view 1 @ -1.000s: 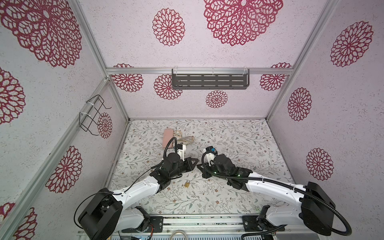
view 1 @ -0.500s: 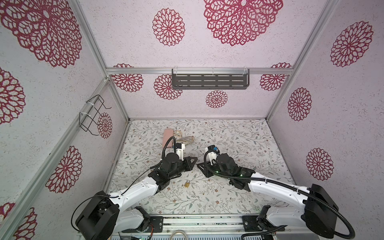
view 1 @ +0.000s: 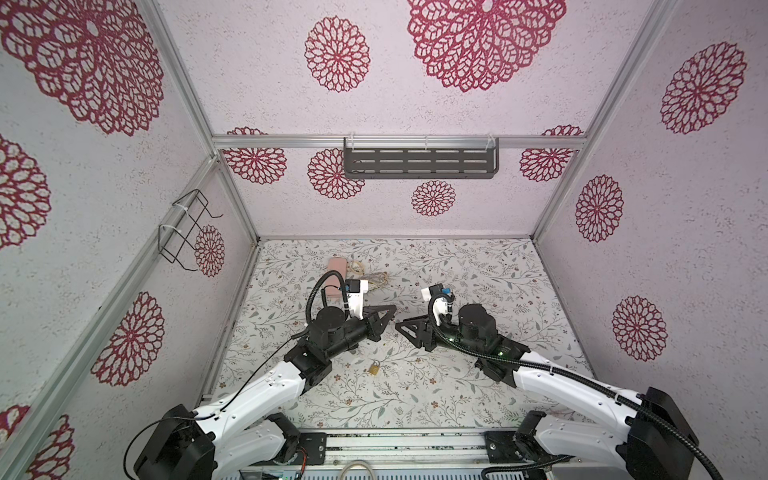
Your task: Unlock with the key
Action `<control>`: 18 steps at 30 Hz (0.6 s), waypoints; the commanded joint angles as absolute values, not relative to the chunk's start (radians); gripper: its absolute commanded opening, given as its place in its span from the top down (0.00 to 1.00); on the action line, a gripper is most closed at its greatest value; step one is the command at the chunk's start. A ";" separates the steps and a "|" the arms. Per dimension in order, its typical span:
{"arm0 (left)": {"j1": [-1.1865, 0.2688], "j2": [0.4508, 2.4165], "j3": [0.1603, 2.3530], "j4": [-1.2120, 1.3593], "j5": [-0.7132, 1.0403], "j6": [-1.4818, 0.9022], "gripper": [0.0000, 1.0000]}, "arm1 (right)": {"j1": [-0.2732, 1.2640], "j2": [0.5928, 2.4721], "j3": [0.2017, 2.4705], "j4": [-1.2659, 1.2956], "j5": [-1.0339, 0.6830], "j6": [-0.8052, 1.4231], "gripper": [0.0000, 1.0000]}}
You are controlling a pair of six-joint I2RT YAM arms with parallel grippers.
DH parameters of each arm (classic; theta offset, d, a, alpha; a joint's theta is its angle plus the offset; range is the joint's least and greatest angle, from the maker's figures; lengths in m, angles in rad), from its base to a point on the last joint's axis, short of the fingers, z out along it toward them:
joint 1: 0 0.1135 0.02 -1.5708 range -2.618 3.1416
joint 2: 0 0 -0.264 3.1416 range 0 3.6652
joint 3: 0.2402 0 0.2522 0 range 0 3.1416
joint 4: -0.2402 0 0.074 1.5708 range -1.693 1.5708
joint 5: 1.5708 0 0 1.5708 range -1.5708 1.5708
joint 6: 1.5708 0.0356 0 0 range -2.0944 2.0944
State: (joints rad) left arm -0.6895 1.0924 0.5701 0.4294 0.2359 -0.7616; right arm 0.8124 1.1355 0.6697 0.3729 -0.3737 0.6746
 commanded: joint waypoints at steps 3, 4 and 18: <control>-0.690 1.090 0.552 0.576 0.305 -0.722 1.00 | 0.777 1.114 0.657 0.572 -0.470 0.741 0.54; -0.690 1.093 0.554 0.583 0.309 -0.723 1.00 | 0.775 1.116 0.658 0.583 -0.472 0.741 0.54; -0.690 1.114 0.560 0.621 0.336 -0.723 1.00 | 0.744 1.152 0.657 0.658 -0.521 0.768 0.67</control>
